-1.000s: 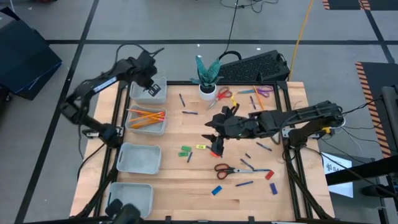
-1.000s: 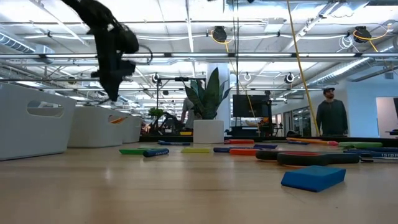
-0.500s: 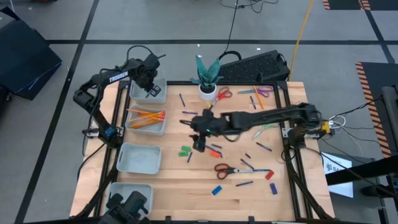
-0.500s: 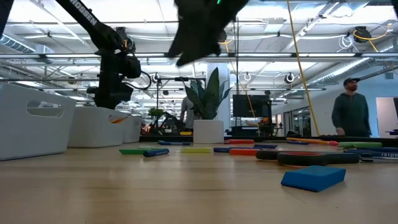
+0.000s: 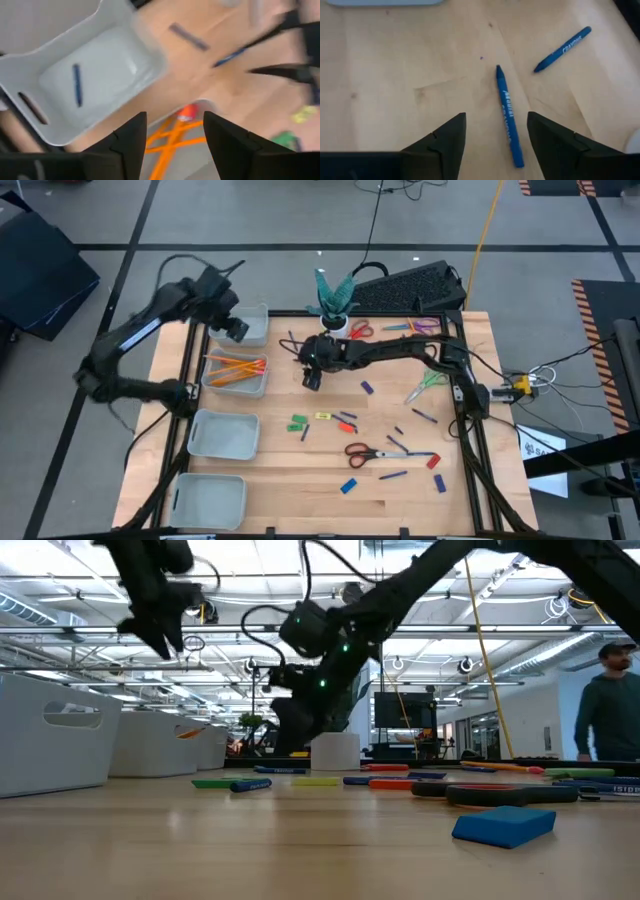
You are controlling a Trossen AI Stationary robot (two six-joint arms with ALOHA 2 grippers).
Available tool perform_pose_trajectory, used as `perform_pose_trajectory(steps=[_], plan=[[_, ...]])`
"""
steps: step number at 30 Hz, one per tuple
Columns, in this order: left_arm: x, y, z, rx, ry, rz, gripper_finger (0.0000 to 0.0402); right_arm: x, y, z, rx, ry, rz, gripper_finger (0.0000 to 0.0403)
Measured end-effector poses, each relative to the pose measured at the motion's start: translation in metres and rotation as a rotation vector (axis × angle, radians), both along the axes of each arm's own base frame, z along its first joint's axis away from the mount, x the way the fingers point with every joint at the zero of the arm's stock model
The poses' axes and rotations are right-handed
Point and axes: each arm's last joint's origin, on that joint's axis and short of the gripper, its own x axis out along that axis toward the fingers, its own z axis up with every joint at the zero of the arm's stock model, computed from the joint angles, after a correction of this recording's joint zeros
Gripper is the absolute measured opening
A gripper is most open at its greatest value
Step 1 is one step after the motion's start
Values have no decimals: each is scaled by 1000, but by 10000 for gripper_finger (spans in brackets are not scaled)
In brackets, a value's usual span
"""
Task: Sort crayons/erasers/pens/pencils in bins
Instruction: Put the blue crayon into the top gray bin
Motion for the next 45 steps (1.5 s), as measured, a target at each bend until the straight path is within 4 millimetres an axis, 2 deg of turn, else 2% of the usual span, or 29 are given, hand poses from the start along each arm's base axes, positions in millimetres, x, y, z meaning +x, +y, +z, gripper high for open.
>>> perform_pose_trajectory(steps=[5,9,13,18,23,28,32,38,45], plan=[[-15,-50,20,51,-152,-24,200,1,-14,-19,34,-1,53,166],[-32,-79,27,77,-264,-6,200,2,-11,-19,3,16,87,125],[-39,-97,24,103,-438,-35,200,-1,-9,-22,13,62,94,70],[-36,-108,11,110,-637,-90,200,-7,0,-24,52,156,125,13],[-24,-116,-5,96,-717,-204,200,-10,20,-30,64,224,159,24],[-12,-125,-13,66,-703,-297,200,-11,41,-31,100,264,168,23],[-12,-130,-17,75,-649,-334,200,-11,60,-32,150,280,175,24],[-16,-133,-23,89,-573,-386,200,-14,87,-35,210,336,184,59],[-18,-133,-26,134,-526,-432,200,-20,101,-37,248,399,161,73]])
